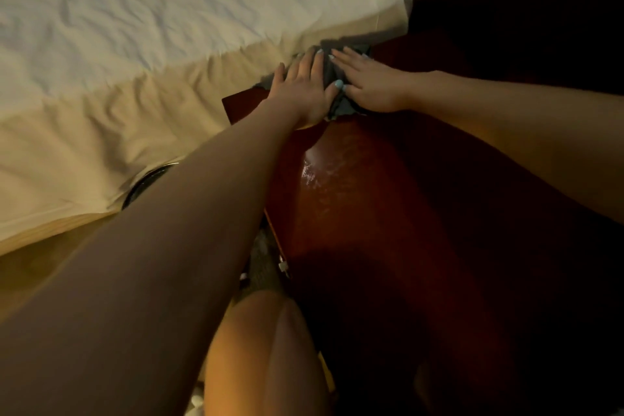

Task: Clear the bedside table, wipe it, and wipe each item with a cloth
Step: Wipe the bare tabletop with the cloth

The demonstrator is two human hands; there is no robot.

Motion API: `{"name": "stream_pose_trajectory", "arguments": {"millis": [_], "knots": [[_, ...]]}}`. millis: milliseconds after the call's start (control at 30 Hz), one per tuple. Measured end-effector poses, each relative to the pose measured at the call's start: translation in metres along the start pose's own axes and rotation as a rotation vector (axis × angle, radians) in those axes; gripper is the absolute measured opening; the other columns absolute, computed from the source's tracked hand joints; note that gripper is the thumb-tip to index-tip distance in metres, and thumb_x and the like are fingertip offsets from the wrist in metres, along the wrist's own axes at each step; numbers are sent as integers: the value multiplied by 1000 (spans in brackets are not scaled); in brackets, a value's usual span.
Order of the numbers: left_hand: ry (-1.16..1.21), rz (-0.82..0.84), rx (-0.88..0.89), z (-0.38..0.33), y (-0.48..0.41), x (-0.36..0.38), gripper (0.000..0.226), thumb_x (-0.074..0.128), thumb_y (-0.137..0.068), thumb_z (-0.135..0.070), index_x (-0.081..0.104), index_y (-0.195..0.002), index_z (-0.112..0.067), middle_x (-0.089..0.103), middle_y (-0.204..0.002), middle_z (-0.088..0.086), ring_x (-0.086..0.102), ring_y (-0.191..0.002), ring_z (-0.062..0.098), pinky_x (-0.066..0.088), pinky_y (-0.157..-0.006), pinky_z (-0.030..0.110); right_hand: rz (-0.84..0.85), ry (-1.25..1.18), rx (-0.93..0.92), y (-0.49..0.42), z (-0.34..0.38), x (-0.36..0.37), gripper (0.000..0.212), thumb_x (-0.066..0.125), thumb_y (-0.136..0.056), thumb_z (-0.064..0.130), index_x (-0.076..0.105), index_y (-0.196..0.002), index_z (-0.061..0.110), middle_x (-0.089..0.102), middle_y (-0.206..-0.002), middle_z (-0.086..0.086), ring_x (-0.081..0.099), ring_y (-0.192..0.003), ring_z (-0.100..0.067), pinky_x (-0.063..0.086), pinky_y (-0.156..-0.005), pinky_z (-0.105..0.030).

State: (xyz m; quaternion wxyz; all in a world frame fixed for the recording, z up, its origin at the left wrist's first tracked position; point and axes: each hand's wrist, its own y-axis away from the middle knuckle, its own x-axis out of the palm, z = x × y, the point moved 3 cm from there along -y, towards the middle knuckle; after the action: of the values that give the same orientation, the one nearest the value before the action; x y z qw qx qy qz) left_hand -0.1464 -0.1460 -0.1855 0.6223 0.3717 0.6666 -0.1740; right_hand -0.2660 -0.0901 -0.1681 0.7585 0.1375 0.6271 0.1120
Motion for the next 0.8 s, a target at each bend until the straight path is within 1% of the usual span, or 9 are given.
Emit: {"name": "stream_pose_trajectory", "arguments": {"millis": [167, 267, 367, 467, 600, 800], "knots": [[-3, 35, 37, -5, 42, 8, 68, 13, -102, -52, -7, -154, -15, -19, -161, 4, -17, -148, 22, -10, -119, 50, 29, -31, 21, 38, 20, 19, 60, 28, -104, 24, -4, -152, 7, -12, -160, -8, -13, -147, -21, -7, -117, -31], [7, 85, 45, -11, 90, 20, 68, 13, -102, -53, -10, -154, -16, -23, -160, 3, -21, -147, 21, -12, -118, 50, 55, -27, 8, 79, 46, 40, 61, 28, -104, 27, -5, -152, 9, -13, -160, -7, -14, -147, -20, -7, -117, -31], [16, 144, 14, -19, 141, 34, 70, 11, -100, -56, -14, -153, -17, -28, -158, 1, -25, -146, 20, -14, -117, 49, 88, -26, 0, 121, 77, 59, 62, 26, -104, 30, -7, -152, 9, -16, -160, -6, -16, -147, -19, -7, -117, -33], [25, 156, -4, -32, 195, 50, 70, 10, -100, -56, -16, -153, -17, -31, -157, 1, -27, -145, 21, -14, -117, 51, 122, -21, -12, 169, 104, 76, 63, 24, -104, 32, -9, -151, 9, -17, -160, -6, -18, -146, -18, -8, -118, -34], [71, 169, -39, -58, 265, 73, 70, 10, -100, -58, -18, -152, -20, -33, -156, -2, -29, -144, 20, -12, -115, 57, 158, -14, -23, 234, 129, 102, 63, 22, -104, 35, -12, -151, 11, -20, -159, -4, -21, -145, -16, -10, -118, -34], [83, 147, -7, -102, 338, 100, 70, 10, -100, -57, -16, -153, -18, -33, -156, -1, -29, -144, 20, -11, -115, 58, 207, -16, -10, 316, 144, 136, 65, 21, -104, 39, -15, -150, 12, -24, -158, -2, -25, -144, -15, -12, -116, -34]]}}
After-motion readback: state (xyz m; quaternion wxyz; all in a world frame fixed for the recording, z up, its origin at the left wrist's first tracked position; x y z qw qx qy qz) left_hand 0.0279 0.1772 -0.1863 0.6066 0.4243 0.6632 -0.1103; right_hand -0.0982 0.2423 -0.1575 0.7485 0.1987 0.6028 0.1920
